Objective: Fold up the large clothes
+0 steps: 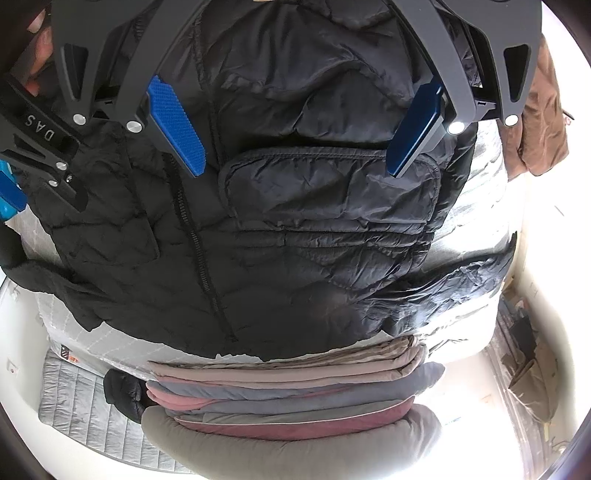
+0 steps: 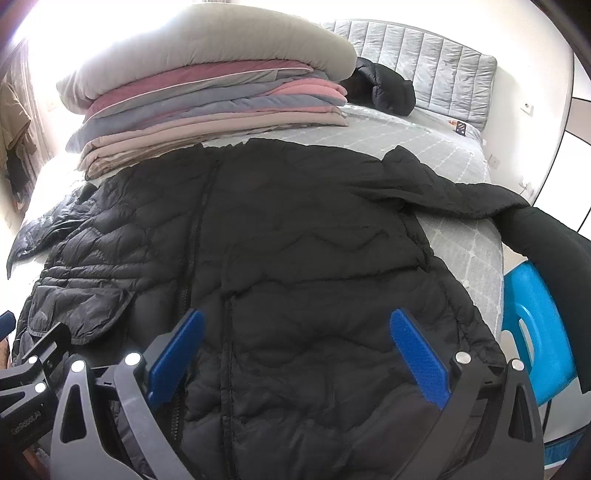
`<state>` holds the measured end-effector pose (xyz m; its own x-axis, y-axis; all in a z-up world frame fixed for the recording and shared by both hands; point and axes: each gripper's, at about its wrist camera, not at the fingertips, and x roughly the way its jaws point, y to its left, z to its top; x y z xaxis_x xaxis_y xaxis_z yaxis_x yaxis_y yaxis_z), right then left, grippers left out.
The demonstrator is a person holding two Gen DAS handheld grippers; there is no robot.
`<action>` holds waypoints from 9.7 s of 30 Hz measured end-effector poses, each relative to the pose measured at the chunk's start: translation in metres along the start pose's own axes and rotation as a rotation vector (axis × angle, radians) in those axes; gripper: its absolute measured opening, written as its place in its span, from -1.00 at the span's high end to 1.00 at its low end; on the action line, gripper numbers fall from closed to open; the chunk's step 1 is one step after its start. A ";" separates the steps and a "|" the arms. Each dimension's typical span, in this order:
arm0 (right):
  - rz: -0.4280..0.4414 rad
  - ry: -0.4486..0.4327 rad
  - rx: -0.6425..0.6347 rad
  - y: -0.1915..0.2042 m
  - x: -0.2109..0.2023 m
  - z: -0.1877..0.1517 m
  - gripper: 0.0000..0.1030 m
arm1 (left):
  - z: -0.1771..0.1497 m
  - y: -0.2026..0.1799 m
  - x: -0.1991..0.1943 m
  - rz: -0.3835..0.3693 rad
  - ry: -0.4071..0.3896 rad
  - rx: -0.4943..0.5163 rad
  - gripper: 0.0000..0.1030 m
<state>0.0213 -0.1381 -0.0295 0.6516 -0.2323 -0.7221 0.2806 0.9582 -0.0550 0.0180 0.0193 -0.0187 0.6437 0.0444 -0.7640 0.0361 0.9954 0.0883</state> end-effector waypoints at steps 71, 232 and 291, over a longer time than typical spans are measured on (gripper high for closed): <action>0.008 -0.071 0.024 -0.007 -0.016 0.005 -0.90 | 0.001 -0.001 -0.007 -0.003 -0.014 0.004 -0.84; 0.624 -0.054 0.363 -0.087 0.017 0.068 -0.75 | -0.034 0.505 0.205 -0.546 -0.129 -1.219 -0.84; 0.894 0.051 0.789 -0.175 0.035 0.051 -0.76 | 0.226 -0.008 0.126 -0.765 -0.118 -0.251 0.97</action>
<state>0.0312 -0.3223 -0.0096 0.8126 0.4892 -0.3169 0.1091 0.4063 0.9072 0.2720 -0.0022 0.0288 0.5868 -0.6513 -0.4812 0.3356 0.7364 -0.5874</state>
